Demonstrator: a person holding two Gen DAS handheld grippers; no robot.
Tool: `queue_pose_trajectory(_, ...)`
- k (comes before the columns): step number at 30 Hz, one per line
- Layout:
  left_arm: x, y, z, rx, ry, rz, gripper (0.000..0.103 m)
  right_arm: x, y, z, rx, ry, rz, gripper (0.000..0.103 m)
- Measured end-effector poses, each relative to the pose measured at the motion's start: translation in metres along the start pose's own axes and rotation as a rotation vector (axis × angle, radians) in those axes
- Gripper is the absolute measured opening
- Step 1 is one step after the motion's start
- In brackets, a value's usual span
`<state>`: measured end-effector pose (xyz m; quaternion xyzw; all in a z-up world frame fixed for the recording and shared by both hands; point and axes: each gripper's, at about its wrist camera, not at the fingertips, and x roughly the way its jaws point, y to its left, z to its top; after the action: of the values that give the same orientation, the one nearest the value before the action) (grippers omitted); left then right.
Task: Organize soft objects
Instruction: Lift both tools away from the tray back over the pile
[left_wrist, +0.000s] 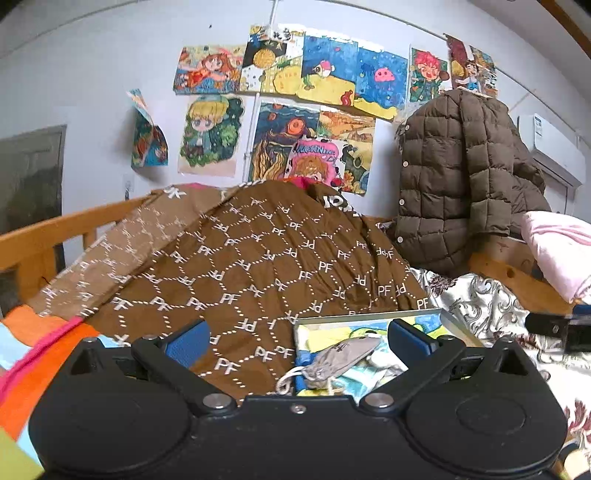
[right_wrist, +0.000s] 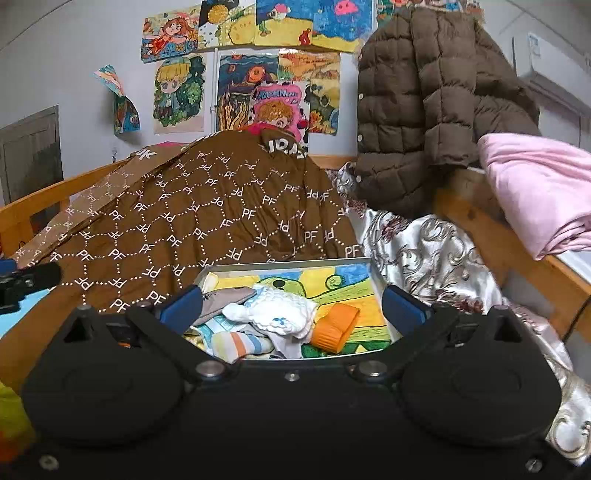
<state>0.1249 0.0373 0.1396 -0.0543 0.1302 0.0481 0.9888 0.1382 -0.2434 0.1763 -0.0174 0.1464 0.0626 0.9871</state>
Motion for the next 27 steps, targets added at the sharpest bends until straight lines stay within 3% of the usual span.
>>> queue_pose_trajectory(9,-0.040,0.011,-0.011,0.047,-0.017,-0.007,0.102,-0.070,0.005,-0.009,0.017,-0.022,-0.035,0.103)
queue_pose_trajectory(27,-0.075,0.021,-0.052,0.109,0.049,-0.022,0.102,-0.144,0.026,-0.065,-0.020,0.008,-0.082,0.103)
